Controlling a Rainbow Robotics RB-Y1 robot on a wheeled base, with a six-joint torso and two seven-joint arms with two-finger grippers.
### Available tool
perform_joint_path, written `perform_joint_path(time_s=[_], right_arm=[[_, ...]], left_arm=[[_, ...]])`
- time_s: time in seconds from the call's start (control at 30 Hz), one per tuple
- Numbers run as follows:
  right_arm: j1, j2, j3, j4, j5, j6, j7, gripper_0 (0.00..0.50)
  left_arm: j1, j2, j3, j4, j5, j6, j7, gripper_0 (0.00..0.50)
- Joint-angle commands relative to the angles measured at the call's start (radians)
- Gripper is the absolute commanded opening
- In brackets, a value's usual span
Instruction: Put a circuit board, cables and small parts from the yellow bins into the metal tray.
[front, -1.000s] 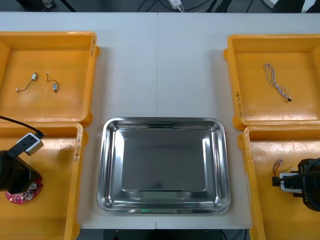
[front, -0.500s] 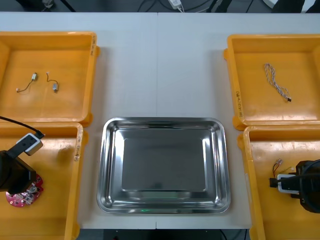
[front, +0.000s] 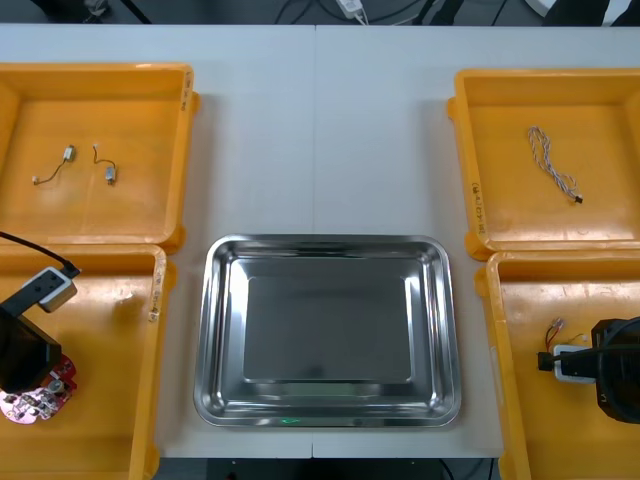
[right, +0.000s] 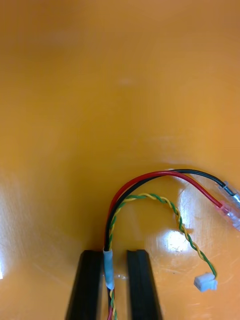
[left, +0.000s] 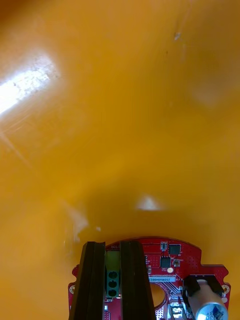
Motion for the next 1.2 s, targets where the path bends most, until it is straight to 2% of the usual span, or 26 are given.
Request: perform_joint_path(time_s=[0.03, 0.2, 0.4, 0.47, 0.67, 1.0, 1.2], right_arm=[[0.015, 0.013, 0.025, 0.013, -0.004, -0.005, -0.039, 0.072], [0.013, 0.012, 0.024, 0.012, -0.008, -0.004, -0.045, 0.031], [-0.003, 0.012, 0.002, 0.001, -0.014, 0.006, -0.054, 0.0], [-0.008, 0.012, -0.022, -0.011, -0.016, 0.027, -0.059, 0.0], [-0.051, 0.012, -0.107, -0.076, -0.033, 0.191, -0.078, 0.0], [-0.161, 0.013, -0.28, -0.099, -0.22, 0.432, -0.108, 0.0], [-0.235, 0.016, -0.39, -0.099, -0.336, 0.57, -0.137, 0.0]], left_arm=[[-0.02, 0.054, 0.067, -0.041, 0.05, 0.05, -0.087, 0.0], [-0.075, 0.054, 0.087, -0.044, 0.073, 0.119, -0.064, 0.0], [-0.173, 0.051, 0.09, -0.08, 0.076, 0.237, 0.046, 0.0], [-0.202, 0.045, 0.09, -0.093, 0.077, 0.272, 0.071, 0.0], [-0.299, 0.017, 0.088, -0.125, 0.08, 0.384, 0.161, 0.0], [-0.417, -0.064, 0.09, -0.146, 0.076, 0.524, 0.236, 0.0], [-0.468, -0.133, 0.09, -0.151, 0.033, 0.593, 0.264, 0.0]])
